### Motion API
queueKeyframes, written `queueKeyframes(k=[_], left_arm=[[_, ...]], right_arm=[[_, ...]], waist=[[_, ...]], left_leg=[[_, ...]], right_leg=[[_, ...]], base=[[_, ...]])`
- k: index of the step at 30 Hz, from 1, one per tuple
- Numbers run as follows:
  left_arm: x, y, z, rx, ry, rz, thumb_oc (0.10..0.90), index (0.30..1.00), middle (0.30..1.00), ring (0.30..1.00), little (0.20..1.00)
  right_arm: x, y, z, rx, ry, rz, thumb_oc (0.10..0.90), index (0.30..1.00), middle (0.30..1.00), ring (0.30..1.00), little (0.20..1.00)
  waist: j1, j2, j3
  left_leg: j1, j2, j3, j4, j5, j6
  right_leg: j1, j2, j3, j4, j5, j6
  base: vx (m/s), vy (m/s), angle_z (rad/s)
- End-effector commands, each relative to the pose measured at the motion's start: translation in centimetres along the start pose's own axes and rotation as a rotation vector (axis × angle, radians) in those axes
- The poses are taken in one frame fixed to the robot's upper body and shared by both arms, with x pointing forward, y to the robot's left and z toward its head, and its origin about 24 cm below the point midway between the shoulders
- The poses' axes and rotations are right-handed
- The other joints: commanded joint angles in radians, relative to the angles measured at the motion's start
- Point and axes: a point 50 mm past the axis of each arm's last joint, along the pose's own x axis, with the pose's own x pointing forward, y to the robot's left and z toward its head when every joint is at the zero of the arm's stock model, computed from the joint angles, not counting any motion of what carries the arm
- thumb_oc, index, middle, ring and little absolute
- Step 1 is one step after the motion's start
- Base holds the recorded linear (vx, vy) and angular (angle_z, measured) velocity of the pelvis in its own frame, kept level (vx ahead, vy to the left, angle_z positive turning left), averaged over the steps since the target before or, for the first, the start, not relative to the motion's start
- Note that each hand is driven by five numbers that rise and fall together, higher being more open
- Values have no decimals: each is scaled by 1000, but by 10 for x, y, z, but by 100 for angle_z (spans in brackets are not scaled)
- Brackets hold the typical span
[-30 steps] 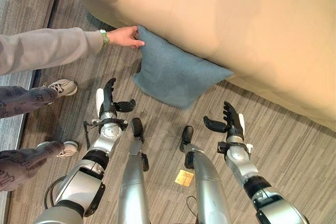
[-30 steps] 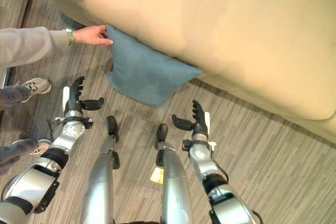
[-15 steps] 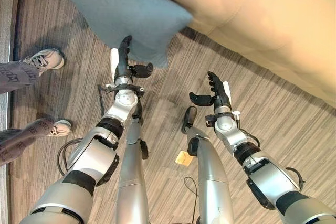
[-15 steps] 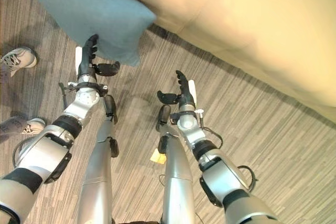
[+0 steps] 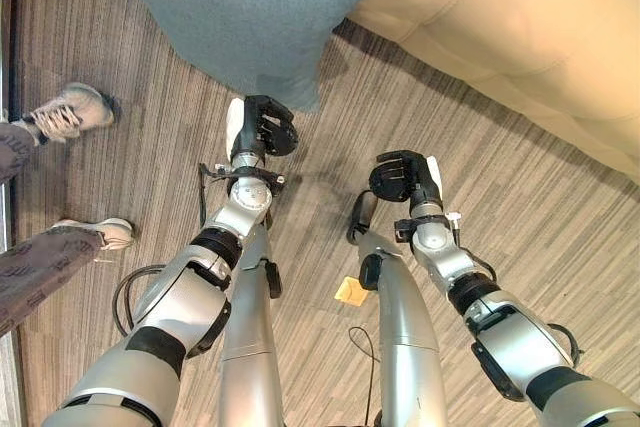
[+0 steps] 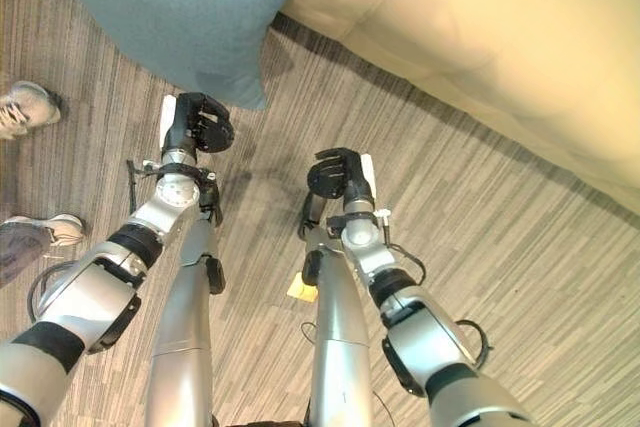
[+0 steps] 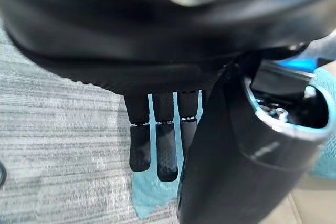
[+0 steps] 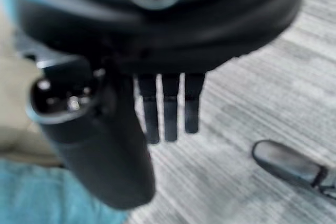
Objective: Pick up all the scattered cushions and arrange them neatly on the sofa.
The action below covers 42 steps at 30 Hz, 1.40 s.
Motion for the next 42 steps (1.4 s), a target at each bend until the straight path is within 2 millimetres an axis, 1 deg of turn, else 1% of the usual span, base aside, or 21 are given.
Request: queueKeyframes(k=[1, 3, 5, 9, 16, 17, 18, 19, 21, 24, 25, 26, 27, 28, 30, 33, 35, 36, 40, 41, 42], left_arm=[[-33, 4, -63, 0, 164, 67, 800, 900, 900, 900, 900], [-38, 11, -72, -7, 193, 88, 800, 900, 900, 900, 900], [-50, 41, -98, -95, 273, 199, 800, 900, 900, 900, 900], [-63, 64, -117, -133, 314, 254, 800, 900, 900, 900, 900], [-101, 95, -159, -54, 446, 340, 800, 900, 900, 900, 900], [-104, 100, -164, -2, 469, 343, 800, 900, 900, 900, 900], [-111, 103, -172, 34, 514, 345, 800, 900, 900, 900, 900], [-121, 100, -182, 40, 566, 327, 800, 900, 900, 900, 900], [-128, 99, -187, 42, 599, 322, 800, 900, 900, 900, 900], [-133, 101, -192, 49, 625, 318, 800, 900, 900, 900, 900], [-154, 92, -208, 88, 720, 254, 800, 900, 900, 900, 900], [-155, 92, -208, 89, 721, 253, 800, 900, 900, 900, 900], [-164, 92, -214, 125, 754, 222, 800, 900, 900, 900, 900], [-166, 92, -216, 137, 767, 210, 800, 900, 900, 900, 900], [-166, 75, -214, 112, 760, 160, 800, 900, 900, 900, 900], [-161, 64, -209, 100, 731, 120, 800, 900, 900, 900, 900], [-158, 57, -206, 99, 716, 87, 800, 900, 900, 900, 900], [-156, 51, -203, 81, 708, 70, 800, 900, 900, 900, 900], [-164, 39, -205, 60, 726, 40, 800, 900, 900, 900, 900], [-169, 34, -207, 81, 733, 9, 800, 900, 900, 900, 900], [-178, 22, -208, 56, 748, -18, 800, 900, 900, 900, 900]], right_arm=[[-33, -14, -44, 1, 40, -25, 800, 900, 900, 900, 900], [-36, -16, -47, 8, 42, -31, 800, 900, 900, 900, 900], [-46, -24, -59, 33, 73, -50, 800, 900, 900, 900, 900], [-56, -33, -71, 42, 106, -73, 800, 900, 900, 900, 900], [-77, -30, -95, 55, 192, -57, 800, 900, 900, 900, 900], [-83, -32, -102, 58, 220, -66, 800, 900, 900, 900, 900], [-92, -34, -111, 74, 257, -66, 800, 900, 900, 900, 900], [-96, -34, -116, 80, 282, -65, 800, 900, 900, 900, 900], [-96, -32, -117, 67, 292, -50, 800, 900, 900, 900, 900], [-99, -32, -122, 40, 314, -38, 800, 900, 900, 900, 900], [-108, -34, -133, 39, 374, -37, 800, 900, 900, 900, 900], [-109, -34, -134, 38, 375, -37, 800, 900, 900, 900, 900], [-113, -30, -138, 45, 398, -25, 800, 900, 900, 900, 900], [-117, -29, -141, 51, 414, -24, 800, 900, 900, 900, 900], [-127, -31, -148, 83, 445, -32, 800, 900, 900, 900, 900], [-129, -32, -151, 84, 460, -43, 800, 900, 900, 900, 900], [-126, -30, -151, 60, 460, -34, 800, 900, 900, 900, 900], [-124, -25, -149, 54, 453, -17, 800, 900, 900, 900, 900], [-129, -20, -150, 36, 457, 13, 800, 900, 900, 900, 900], [-136, -24, -156, 44, 480, 3, 800, 900, 900, 900, 900], [-145, -31, -162, 63, 508, -22, 800, 900, 900, 900, 900]], waist=[[4, 41, -174], [6, 42, -176], [17, 43, -176], [27, 48, -165], [71, 14, -187], [66, 13, -183], [47, 14, -182], [34, 24, -194], [35, 11, -190], [48, -16, -181], [44, -19, -199], [43, -20, -198], [34, -13, -185], [31, -8, -179], [17, 10, -168], [8, 6, -151], [6, -8, -131], [2, -19, -111], [-11, -28, -94], [-23, -31, -97], [-42, -30, -97]], left_leg=[[-39, 11, -77, 41, -144, -13], [-24, 11, -79, 44, -148, -13], [6, 16, -85, 82, -165, -16], [20, 23, -95, 152, -187, -24], [155, 23, -107, 97, -196, -35], [163, 18, -75, 99, -182, -35], [189, 69, 104, 106, -145, -34], [274, 100, 212, 37, -162, -23], [332, 92, 247, -7, -174, -11], [350, 61, 238, 7, -195, 3], [404, 23, 242, 0, -240, 36], [409, 19, 243, -2, -242, 39], [449, -1, 239, -3, -262, 66], [481, -13, 231, -13, -268, 73], [529, -60, 195, -19, -278, 76], [549, -79, 173, -15, -286, 71], [574, -91, 161, -18, -304, 69], [612, -99, 147, -18, -330, 73], [684, -107, 120, 15, -396, 78], [695, -113, 109, 47, -423, 73], [666, -107, 113, 178, -441, 33]], right_leg=[[59, -3, 48, -71, -47, 76], [77, -4, 45, -67, -56, 73], [127, -8, 34, -35, -82, 66], [173, -13, 5, 0, -112, 58], [356, -18, -65, -75, -115, 66], [411, -26, -98, -123, -107, 61], [490, -20, -148, -196, -103, 47], [533, -10, -170, -220, -106, 51], [577, -7, -164, -245, -92, 61], [603, -40, -168, -225, -63, 79], [632, -91, -167, -184, -14, 119], [634, -95, -166, -182, -13, 123], [624, -159, -143, -77, 78, 165], [634, -168, -116, -37, 68, 168], [633, -120, -36, -11, 19, 133], [622, -73, -28, -59, -40, 95], [591, -42, -52, -131, -29, 90], [515, -20, -81, -168, 21, 102], [465, -31, -139, -248, 80, 137], [513, -17, -124, -318, 69, 128], [575, 21, -75, -340, 54, 80]], base=[[48, -55, 1], [50, -51, 3], [63, -81, 7], [36, -49, 24], [92, -33, 21], [126, -38, 34], [173, 116, 47], [149, 154, 72], [133, 205, 63], [161, 174, 16], [190, 186, 27], [305, 369, 49], [200, 269, 44], [284, 339, 53], [270, 188, 52], [173, 27, 47], [236, -28, 27], [231, -37, 10], [339, -111, -4], [368, -252, 47], [244, -283, 89]])
